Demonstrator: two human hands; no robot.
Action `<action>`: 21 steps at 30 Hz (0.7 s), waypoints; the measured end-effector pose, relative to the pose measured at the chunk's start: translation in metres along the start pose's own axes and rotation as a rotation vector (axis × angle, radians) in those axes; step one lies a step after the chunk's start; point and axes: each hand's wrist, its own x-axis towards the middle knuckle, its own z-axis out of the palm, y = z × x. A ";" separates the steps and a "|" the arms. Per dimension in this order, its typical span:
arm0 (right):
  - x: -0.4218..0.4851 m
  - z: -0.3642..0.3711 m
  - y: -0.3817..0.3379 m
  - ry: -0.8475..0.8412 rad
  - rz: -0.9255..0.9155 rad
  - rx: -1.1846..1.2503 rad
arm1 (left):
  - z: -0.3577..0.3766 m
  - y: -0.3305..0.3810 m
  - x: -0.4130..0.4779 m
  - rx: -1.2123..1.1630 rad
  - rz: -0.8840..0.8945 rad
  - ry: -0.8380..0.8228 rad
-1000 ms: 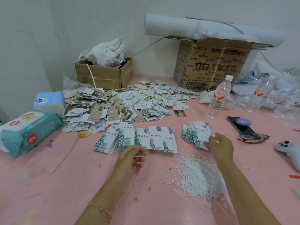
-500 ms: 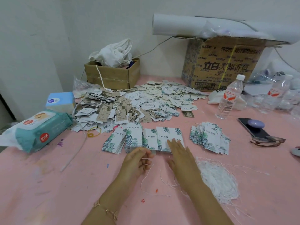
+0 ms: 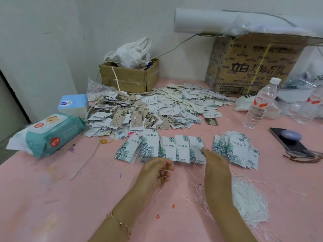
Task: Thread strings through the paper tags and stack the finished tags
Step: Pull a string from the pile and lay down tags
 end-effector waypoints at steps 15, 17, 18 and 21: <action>-0.009 0.006 -0.020 -0.105 -0.456 0.368 | 0.000 -0.009 0.004 0.012 0.137 0.139; -0.008 0.008 -0.023 -0.146 -0.424 0.331 | -0.003 -0.005 0.006 0.069 0.277 0.223; -0.008 0.011 -0.023 -0.186 -0.399 0.278 | -0.005 -0.003 0.005 0.079 0.328 0.252; -0.009 0.022 -0.021 -0.387 -0.387 0.022 | -0.014 0.000 0.008 0.079 0.388 0.333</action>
